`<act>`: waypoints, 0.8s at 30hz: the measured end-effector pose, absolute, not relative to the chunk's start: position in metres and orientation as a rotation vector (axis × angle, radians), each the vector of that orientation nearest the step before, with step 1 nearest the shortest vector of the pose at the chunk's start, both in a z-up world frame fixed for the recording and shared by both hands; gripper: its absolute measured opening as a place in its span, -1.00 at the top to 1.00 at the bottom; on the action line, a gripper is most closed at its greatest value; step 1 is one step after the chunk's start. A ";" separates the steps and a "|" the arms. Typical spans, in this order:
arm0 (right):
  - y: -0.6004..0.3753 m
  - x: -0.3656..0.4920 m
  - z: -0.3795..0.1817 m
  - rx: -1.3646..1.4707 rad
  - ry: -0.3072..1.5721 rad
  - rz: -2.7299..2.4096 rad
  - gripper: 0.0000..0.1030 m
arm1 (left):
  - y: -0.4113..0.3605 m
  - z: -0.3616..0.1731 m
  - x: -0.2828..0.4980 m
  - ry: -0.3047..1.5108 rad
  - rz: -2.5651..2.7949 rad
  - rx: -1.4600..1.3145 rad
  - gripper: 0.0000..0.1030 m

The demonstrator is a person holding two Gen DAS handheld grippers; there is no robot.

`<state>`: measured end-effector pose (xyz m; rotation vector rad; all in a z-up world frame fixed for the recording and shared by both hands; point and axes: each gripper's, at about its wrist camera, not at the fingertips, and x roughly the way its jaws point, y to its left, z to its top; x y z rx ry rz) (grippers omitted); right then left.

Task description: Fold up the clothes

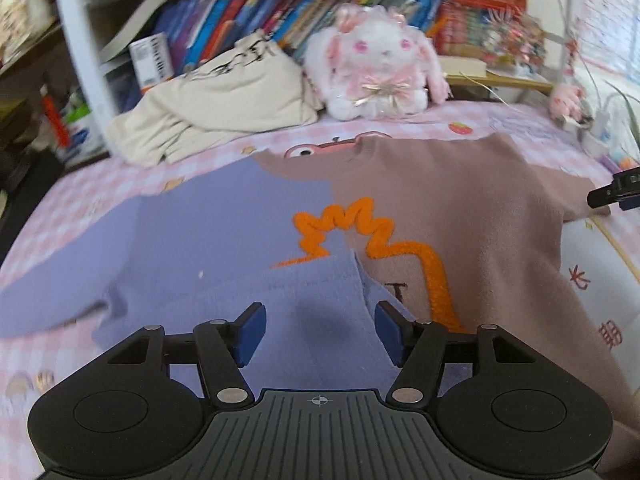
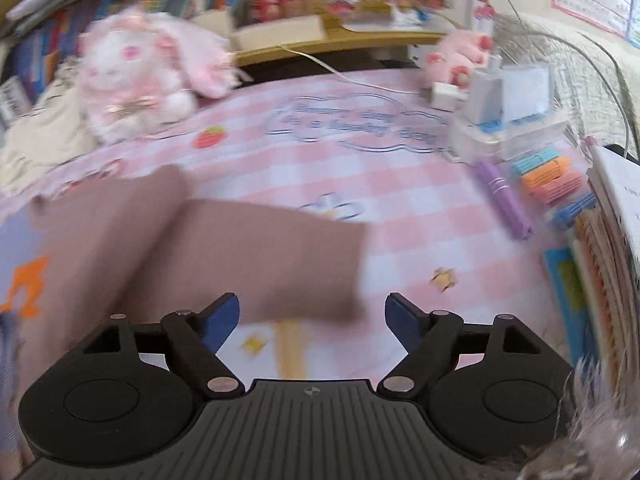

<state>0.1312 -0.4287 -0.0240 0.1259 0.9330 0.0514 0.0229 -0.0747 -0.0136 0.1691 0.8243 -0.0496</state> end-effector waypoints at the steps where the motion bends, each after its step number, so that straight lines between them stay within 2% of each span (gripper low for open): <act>1: -0.433 0.137 -0.028 0.128 0.940 0.051 -0.53 | -0.076 -0.014 0.020 0.828 -0.035 0.158 -0.19; 5: -0.434 0.151 -0.035 0.081 0.934 0.082 -0.43 | -0.082 -0.016 0.009 0.842 0.021 0.113 -0.23; 6: -0.431 0.152 -0.035 0.039 0.929 0.102 -0.21 | -0.083 -0.017 0.006 0.846 0.036 0.102 -0.23; 7: -0.426 0.152 -0.034 0.006 0.920 0.134 0.12 | -0.084 -0.018 0.004 0.850 0.047 0.095 -0.23; 8: -0.424 0.152 -0.033 0.002 0.917 0.172 0.25 | -0.085 -0.021 0.002 0.856 0.056 0.091 -0.24; 9: -0.422 0.153 -0.031 0.003 0.923 0.204 0.64 | -0.086 -0.023 0.001 0.862 0.065 0.087 -0.25; 10: -0.420 0.154 -0.030 0.014 0.930 0.229 0.80 | -0.087 -0.026 -0.001 0.867 0.074 0.083 -0.32; 13: -0.419 0.148 -0.024 0.017 0.909 0.265 0.81 | -0.086 -0.028 -0.002 0.863 0.094 0.056 -0.37; 21: -0.461 0.110 0.051 -0.023 0.613 0.109 0.81 | -0.083 -0.025 0.003 0.886 0.136 0.005 -0.40; 24: -0.479 0.109 0.059 -0.073 0.599 0.036 0.81 | -0.085 -0.024 0.004 0.891 0.133 0.009 -0.40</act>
